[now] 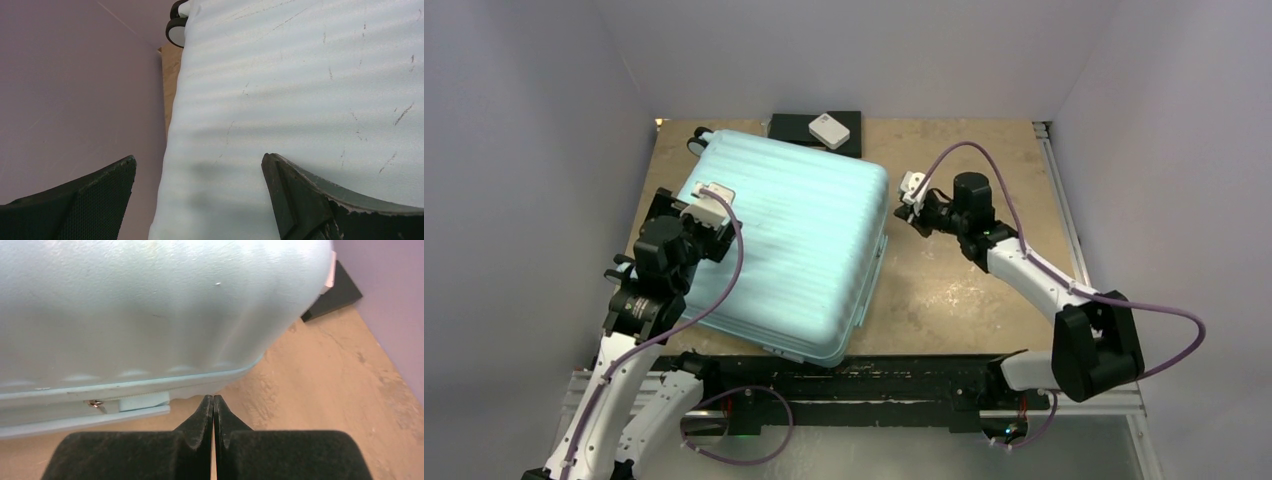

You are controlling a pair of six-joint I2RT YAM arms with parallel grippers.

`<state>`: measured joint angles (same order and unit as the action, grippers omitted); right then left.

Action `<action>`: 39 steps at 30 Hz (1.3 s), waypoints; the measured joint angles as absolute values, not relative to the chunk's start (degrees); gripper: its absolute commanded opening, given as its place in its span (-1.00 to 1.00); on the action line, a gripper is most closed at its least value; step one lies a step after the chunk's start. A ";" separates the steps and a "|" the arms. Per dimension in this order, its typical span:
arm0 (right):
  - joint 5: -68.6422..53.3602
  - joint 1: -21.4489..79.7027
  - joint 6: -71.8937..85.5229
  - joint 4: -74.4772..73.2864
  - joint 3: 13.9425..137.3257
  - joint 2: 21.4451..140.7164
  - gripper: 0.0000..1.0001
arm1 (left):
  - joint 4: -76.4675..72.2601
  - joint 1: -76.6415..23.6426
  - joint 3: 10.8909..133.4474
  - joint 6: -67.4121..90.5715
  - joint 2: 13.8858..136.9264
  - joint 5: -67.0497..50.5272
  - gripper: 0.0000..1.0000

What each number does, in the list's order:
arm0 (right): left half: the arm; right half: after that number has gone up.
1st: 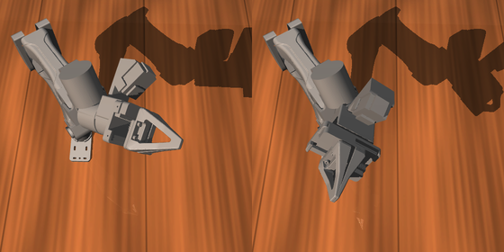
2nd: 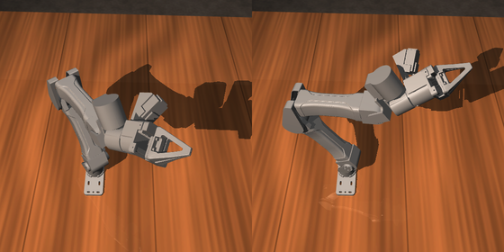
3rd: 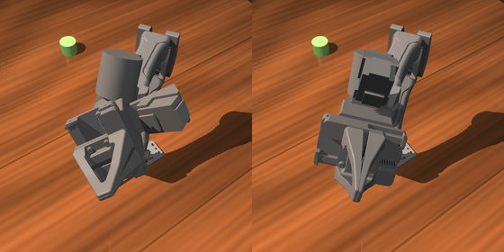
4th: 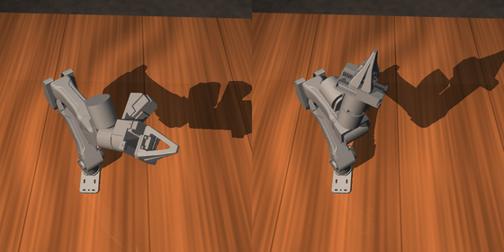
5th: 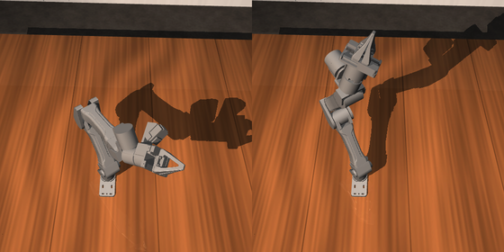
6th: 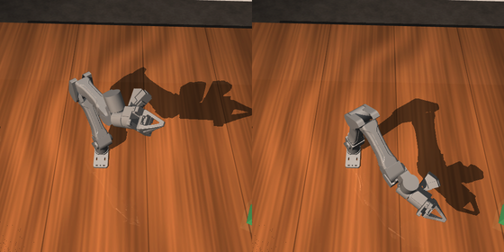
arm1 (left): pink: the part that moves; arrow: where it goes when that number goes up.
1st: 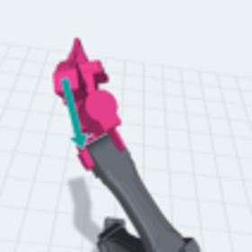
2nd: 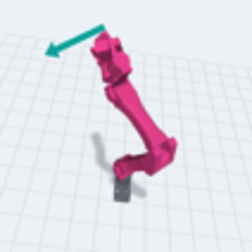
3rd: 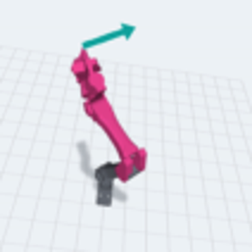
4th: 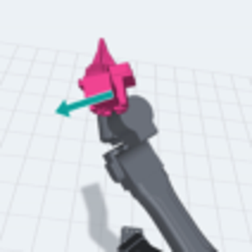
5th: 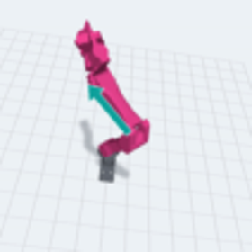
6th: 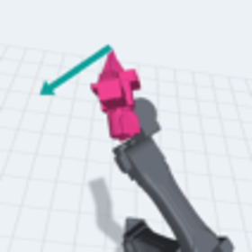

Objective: Pack the luggage
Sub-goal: Zip the luggage at the center of the board.

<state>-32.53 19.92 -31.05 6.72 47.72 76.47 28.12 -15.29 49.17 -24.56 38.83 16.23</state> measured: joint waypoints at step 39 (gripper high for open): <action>-60.95 19.59 -40.40 -0.38 47.40 88.20 -0.06 | 28.29 -15.29 48.01 -24.38 36.99 16.23 0.99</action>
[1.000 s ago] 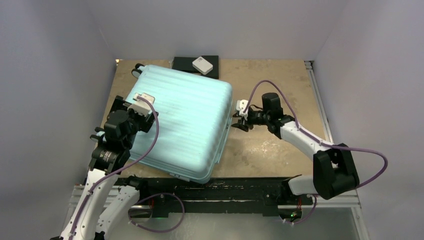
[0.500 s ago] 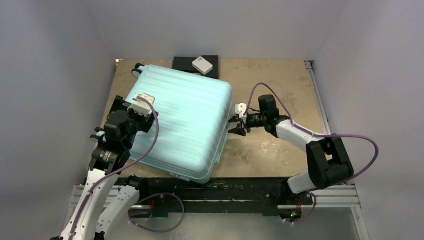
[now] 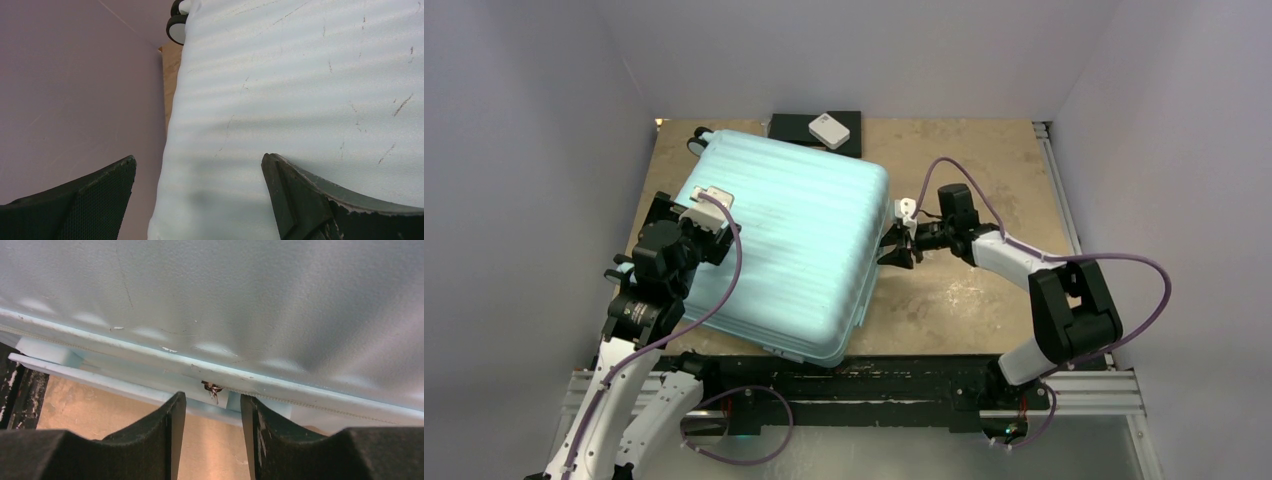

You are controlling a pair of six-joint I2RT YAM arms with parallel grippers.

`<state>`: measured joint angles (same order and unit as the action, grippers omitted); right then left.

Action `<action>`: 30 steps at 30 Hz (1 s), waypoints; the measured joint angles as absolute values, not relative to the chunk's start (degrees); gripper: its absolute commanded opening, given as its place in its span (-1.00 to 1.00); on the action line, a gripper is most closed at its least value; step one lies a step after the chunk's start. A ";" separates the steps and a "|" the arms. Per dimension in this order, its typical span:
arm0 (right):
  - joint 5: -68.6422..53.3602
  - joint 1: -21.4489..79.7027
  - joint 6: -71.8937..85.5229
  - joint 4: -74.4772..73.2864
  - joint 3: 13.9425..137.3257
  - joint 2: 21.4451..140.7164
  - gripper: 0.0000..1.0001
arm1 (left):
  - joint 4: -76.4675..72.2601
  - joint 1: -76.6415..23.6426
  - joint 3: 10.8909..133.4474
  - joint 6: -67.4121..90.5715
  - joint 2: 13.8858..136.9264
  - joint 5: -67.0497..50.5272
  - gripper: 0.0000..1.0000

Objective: Pack the luggage
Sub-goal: Zip the luggage at the center of the board.

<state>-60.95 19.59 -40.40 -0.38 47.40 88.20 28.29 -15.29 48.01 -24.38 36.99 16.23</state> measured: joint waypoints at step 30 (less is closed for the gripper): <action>-51.55 22.46 -34.61 -18.68 57.25 87.15 -1.00 | 27.66 -15.29 47.33 -24.43 36.32 16.23 0.99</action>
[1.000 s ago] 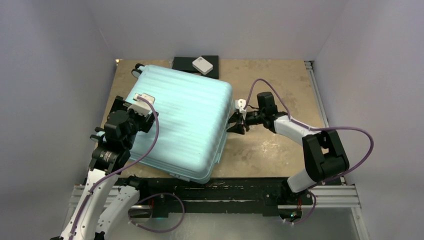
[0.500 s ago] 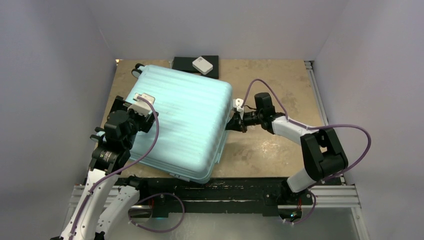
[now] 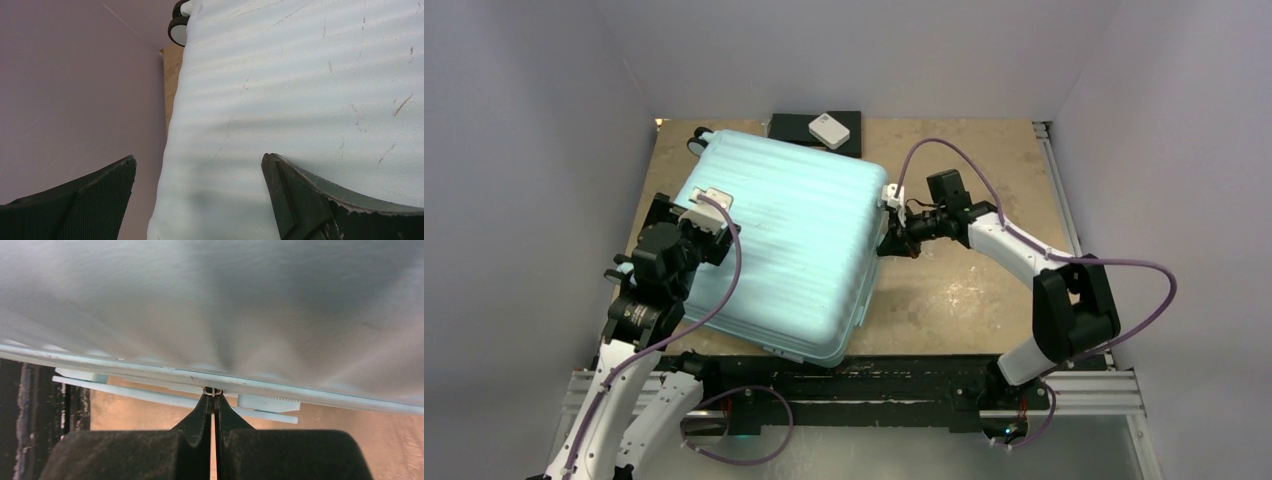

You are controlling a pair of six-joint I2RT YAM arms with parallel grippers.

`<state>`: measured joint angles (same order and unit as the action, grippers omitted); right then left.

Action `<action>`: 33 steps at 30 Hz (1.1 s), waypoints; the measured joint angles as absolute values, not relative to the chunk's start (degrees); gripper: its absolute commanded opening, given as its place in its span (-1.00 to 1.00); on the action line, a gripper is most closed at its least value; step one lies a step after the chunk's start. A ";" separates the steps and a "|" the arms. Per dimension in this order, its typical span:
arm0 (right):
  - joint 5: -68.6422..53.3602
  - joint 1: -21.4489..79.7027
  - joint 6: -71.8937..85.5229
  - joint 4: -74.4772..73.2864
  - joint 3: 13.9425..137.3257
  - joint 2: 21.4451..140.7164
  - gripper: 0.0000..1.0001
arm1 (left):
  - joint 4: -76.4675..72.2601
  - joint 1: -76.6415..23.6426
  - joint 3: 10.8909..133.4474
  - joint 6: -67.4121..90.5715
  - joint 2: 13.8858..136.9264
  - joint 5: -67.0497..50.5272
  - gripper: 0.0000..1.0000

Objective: Pack the luggage
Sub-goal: Zip the luggage at the center of the board.

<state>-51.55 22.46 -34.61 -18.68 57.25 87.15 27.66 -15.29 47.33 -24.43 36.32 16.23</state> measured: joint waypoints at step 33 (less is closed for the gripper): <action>-20.14 23.14 -23.73 -5.45 58.46 88.90 -1.00 | 26.74 -15.29 45.10 -24.43 33.56 16.19 0.99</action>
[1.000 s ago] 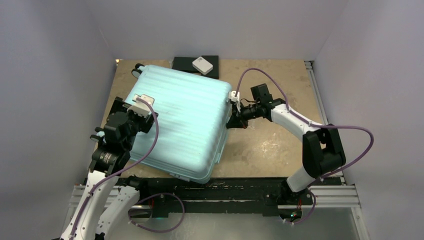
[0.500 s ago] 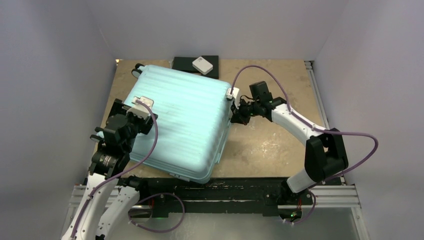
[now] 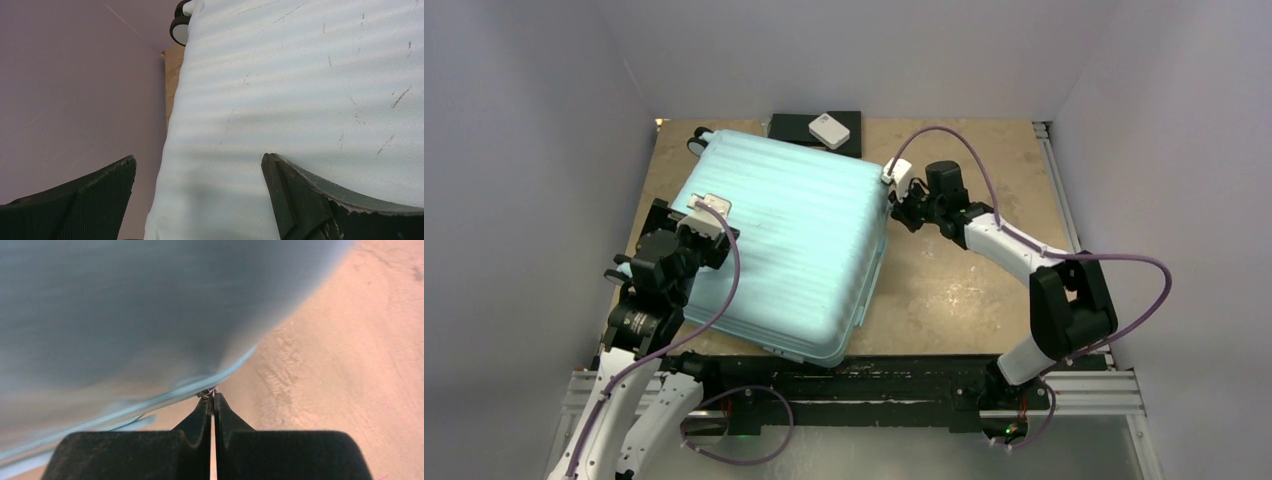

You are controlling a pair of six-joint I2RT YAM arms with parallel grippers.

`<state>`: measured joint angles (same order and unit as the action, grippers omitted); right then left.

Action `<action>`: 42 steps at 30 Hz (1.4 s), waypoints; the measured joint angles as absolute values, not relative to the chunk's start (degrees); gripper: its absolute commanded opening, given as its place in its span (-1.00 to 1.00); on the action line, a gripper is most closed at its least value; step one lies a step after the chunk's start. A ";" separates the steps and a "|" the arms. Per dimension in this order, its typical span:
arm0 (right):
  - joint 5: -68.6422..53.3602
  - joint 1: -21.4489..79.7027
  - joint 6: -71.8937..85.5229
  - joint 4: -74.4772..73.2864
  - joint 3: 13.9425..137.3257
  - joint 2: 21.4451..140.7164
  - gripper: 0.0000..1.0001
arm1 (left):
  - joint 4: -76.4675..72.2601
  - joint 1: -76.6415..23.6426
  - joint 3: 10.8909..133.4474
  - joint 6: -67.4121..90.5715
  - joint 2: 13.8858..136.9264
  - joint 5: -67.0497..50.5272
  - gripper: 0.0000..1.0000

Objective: Pack the luggage
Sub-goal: Zip the luggage at the center of the board.

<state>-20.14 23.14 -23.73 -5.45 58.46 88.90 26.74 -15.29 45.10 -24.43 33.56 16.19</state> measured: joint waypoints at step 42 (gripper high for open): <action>-42.15 16.05 -35.16 4.29 67.64 104.25 -1.00 | 80.58 -15.29 59.22 -35.42 30.22 36.29 0.89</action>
